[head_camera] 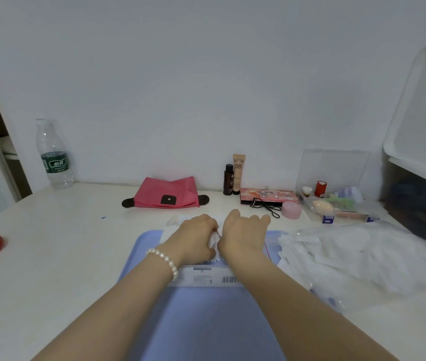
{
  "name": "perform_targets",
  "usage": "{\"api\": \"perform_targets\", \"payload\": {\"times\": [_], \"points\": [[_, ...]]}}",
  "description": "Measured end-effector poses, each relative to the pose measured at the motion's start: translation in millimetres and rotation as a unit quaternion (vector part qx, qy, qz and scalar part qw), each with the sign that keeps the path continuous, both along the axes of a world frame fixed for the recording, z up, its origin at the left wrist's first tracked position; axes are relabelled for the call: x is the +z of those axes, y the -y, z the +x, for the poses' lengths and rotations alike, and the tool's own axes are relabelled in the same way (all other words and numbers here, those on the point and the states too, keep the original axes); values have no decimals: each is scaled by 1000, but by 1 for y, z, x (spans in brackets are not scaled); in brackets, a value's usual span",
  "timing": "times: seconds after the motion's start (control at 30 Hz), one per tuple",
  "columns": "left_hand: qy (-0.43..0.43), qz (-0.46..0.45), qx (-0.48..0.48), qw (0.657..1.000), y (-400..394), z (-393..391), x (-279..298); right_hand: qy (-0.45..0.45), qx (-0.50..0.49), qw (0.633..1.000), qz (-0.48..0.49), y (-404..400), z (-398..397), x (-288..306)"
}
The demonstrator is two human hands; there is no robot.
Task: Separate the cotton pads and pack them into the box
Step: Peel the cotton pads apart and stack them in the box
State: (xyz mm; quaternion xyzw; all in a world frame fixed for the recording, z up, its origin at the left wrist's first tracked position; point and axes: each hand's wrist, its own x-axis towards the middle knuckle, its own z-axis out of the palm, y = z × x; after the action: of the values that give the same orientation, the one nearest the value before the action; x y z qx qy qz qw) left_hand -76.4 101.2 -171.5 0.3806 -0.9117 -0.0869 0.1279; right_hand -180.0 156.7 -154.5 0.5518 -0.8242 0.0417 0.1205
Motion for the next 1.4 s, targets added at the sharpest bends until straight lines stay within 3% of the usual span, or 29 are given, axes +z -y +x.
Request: {"api": "perform_targets", "payload": {"times": [0.07, 0.37, 0.53, 0.63, 0.73, 0.93, 1.03, 1.2, 1.3, 1.4], "points": [[2, -1, 2, 1000, -1, 0, 0, -30, 19, 999, -3, 0, 4, -4], [-20, 12, 9, 1000, -4, 0, 1, -1, 8, 1000, -19, 4, -4, -9], [31, -30, 16, 999, -1, -4, -2, -8, 39, 999, 27, 1, -6, -1], [76, -62, 33, 995, -2, -8, -5, 91, 94, 987, 98, -2, -17, 22], [112, -97, 62, 987, -4, -11, -7, 158, 152, 971, 97, -15, -37, 52], [147, -118, 68, 980, -9, -24, -1, 261, 99, 944, 178, -30, -58, 50], [138, -103, 67, 983, -9, -26, -1, 305, 108, 938, 123, -27, -58, 29], [113, -68, 28, 991, -10, -26, -1, 203, 136, 968, 51, -20, -54, 17], [66, -48, 20, 996, -10, -14, 14, 195, 150, 969, 36, -17, -55, 16], [121, -84, 43, 988, -5, 6, 24, 148, 176, 973, 32, -15, -59, 14]]}}
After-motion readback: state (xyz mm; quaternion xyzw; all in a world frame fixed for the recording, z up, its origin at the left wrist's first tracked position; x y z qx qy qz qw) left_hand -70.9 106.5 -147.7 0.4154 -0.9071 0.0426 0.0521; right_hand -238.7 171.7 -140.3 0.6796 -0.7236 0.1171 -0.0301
